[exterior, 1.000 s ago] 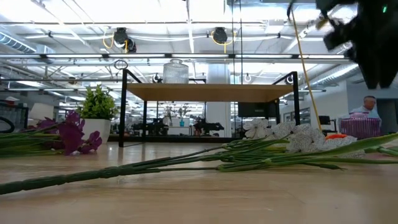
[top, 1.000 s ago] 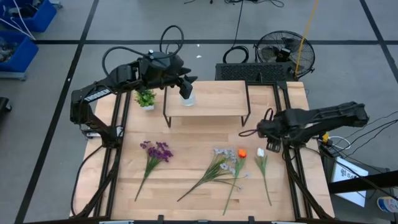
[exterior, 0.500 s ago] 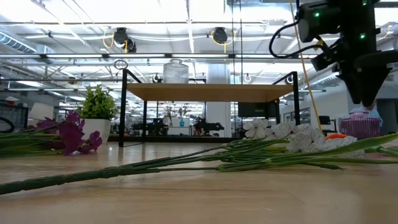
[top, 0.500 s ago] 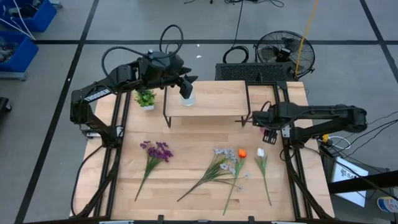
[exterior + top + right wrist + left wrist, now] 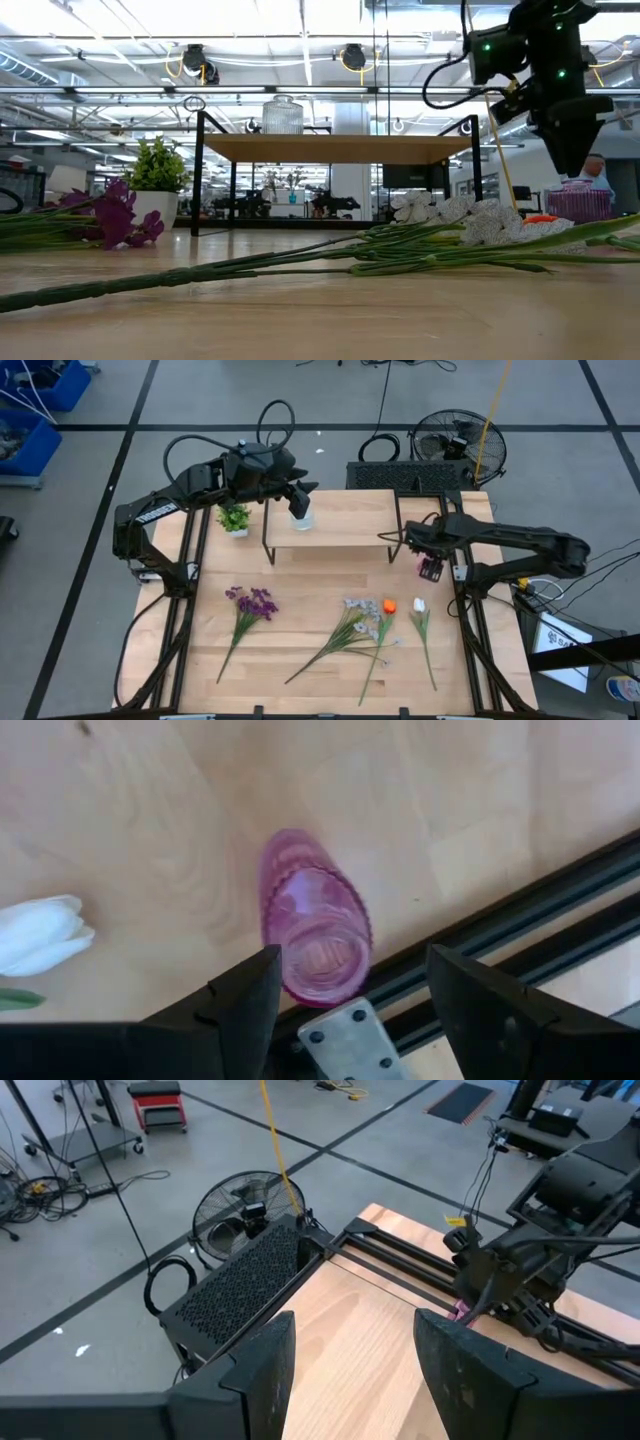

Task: Pick and place flowers into a vace then onto a shelf
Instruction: Put the violet vase on the shelf

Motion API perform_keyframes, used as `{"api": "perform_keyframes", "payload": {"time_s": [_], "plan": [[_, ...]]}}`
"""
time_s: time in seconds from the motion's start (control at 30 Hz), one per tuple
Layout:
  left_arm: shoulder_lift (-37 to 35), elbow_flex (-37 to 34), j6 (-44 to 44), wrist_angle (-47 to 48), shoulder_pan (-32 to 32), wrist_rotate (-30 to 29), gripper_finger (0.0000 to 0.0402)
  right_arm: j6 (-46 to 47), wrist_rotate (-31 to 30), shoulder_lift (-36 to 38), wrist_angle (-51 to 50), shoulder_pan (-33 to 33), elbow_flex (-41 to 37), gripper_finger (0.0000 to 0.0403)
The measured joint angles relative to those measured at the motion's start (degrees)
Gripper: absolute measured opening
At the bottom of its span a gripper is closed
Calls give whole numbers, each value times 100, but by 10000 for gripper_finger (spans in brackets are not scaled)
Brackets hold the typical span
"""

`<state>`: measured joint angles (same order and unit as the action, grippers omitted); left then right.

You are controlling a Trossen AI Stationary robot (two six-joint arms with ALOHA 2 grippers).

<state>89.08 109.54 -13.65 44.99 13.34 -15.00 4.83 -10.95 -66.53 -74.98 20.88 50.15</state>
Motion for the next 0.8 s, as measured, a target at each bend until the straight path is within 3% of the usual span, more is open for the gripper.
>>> {"api": "perform_keyframes", "payload": {"time_s": [0.13, 0.57, 0.8], "plan": [[0, 0, -2, 8, 0, 2, 212, 1, 224, -155, 77, 55, -121, 242], [0, -2, 138, 24, 0, 11, 212, 36, 133, -298, 155, 55, -284, 241], [0, -2, 153, 24, 0, 11, 212, 184, 377, -297, 169, 53, -280, 193]]}}
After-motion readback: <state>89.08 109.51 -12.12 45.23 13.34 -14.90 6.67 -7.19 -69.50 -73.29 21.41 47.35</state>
